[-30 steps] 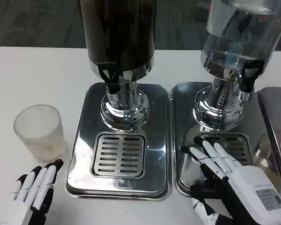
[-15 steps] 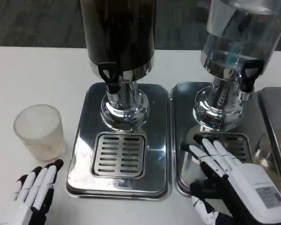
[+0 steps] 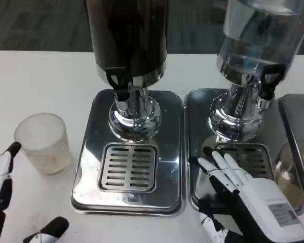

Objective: Grasp the cup under the faucet to collect the drink, then remove the cup.

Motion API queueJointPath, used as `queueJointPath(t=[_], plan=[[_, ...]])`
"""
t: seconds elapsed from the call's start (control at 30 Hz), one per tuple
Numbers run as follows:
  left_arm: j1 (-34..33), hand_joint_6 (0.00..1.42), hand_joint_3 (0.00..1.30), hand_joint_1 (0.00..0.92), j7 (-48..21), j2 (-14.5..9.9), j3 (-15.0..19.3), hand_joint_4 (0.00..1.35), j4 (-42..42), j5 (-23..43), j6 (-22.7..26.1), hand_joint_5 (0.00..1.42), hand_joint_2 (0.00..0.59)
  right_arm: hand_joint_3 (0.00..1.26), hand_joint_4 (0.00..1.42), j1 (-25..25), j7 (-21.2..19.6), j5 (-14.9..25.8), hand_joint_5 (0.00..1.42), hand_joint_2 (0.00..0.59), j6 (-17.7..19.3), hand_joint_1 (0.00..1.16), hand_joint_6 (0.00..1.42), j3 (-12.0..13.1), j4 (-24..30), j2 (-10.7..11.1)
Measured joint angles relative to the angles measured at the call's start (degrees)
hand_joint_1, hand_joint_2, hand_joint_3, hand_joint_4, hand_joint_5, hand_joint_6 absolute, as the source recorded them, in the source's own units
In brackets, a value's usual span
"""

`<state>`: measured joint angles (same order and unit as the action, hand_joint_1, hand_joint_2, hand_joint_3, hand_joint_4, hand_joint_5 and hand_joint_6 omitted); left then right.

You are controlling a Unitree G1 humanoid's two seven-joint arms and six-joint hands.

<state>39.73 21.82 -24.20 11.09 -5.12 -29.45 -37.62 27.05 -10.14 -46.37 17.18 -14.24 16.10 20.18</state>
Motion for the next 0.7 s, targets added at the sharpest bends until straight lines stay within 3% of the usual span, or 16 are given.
queueJointPath(t=[0.4,0.7], plan=[[-5.87,0.04,0.00,0.000,-9.60,-2.12,5.25,0.00,5.98,10.93,-0.67,0.01,0.048,0.13,0.01,-1.12,0.00,-1.89,0.00,0.585,-1.97,0.48,0.11,-3.92,0.04,-3.34],[-11.09,0.03,0.00,0.000,-14.25,-3.99,8.59,0.00,12.05,15.52,2.17,0.00,0.029,0.13,0.02,-1.46,-0.08,-2.49,0.00,0.585,-2.66,0.48,0.11,-4.98,0.03,-4.06]])
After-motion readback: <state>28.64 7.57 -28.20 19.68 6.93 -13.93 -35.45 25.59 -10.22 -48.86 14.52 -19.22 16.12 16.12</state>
